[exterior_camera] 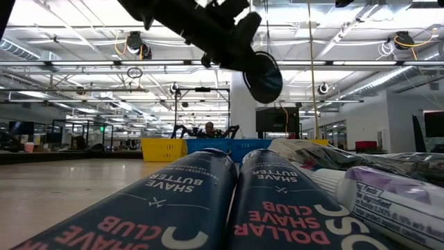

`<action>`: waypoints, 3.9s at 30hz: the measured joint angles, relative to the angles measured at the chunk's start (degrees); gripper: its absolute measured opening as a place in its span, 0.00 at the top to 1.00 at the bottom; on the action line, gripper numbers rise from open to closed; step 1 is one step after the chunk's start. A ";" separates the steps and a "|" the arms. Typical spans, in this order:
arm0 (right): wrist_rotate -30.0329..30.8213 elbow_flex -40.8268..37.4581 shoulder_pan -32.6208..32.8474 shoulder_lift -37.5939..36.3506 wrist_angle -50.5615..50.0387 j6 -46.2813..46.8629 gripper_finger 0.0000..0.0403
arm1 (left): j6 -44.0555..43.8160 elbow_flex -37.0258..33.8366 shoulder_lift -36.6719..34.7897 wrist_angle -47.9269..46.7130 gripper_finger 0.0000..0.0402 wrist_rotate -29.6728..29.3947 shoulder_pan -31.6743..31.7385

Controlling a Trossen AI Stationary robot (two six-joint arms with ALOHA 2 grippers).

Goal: Pick & Place Travel size toiletries
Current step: Put the hairbrush into the left blue bin, then put the top toothpaste into the left yellow bin

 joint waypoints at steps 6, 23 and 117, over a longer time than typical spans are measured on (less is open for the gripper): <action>-0.04 0.00 0.00 0.00 0.00 0.08 0.60 | 0.29 0.00 -0.02 -0.23 0.97 -0.12 4.00; -0.04 0.00 0.00 0.00 -0.07 0.19 0.60 | 3.38 0.00 -0.02 -10.00 0.96 -13.03 13.87; -0.10 -0.02 -0.04 0.02 -8.97 10.66 0.60 | 19.16 0.07 -4.76 -32.01 0.77 2.71 17.29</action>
